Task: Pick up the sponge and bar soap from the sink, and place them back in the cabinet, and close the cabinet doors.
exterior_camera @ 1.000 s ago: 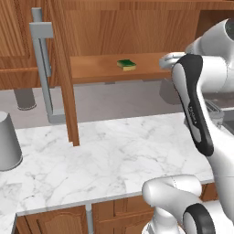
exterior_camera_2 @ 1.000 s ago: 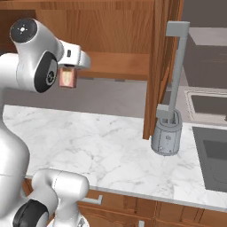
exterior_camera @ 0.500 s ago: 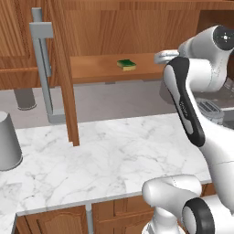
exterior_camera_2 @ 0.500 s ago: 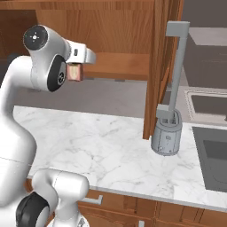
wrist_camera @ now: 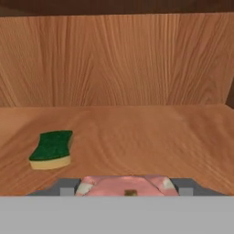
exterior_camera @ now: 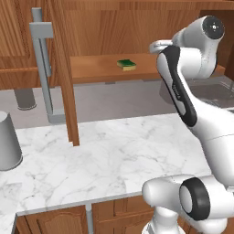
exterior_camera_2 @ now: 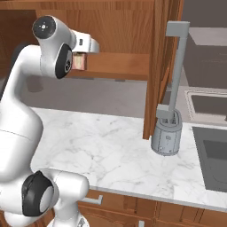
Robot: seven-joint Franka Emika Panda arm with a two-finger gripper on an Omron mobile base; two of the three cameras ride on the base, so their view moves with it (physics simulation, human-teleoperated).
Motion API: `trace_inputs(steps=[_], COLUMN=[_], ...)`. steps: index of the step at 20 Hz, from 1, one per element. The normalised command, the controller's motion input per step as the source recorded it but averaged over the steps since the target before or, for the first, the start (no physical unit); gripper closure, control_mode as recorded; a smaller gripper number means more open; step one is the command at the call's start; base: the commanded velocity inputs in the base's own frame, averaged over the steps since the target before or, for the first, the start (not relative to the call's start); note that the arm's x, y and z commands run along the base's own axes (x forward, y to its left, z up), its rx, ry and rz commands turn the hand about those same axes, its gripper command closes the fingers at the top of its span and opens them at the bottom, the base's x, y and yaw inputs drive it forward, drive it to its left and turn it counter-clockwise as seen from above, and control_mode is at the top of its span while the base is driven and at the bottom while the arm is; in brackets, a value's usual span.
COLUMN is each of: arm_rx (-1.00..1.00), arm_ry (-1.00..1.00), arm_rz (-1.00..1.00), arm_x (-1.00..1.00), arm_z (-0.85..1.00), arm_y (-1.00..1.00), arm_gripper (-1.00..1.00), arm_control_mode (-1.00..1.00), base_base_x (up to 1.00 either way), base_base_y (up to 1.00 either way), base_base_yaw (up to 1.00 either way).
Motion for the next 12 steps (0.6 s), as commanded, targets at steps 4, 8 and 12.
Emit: trace_inputs(steps=[4,8,12], arm_rx=[0.0,0.0,0.0], arm_ry=[0.0,0.0,-0.04], arm_rz=[0.0,0.0,0.0], arm_x=[0.36,0.36,0.36], arm_z=[0.01,0.0,-0.04], arm_y=[0.0,0.0,0.0], arm_gripper=[1.0,1.0,1.0], arm_control_mode=[-1.0,-1.0,-1.0], base_base_x=[0.0,0.0,0.0], base_base_y=[0.0,0.0,0.0], base_base_yaw=[0.0,0.0,0.0])
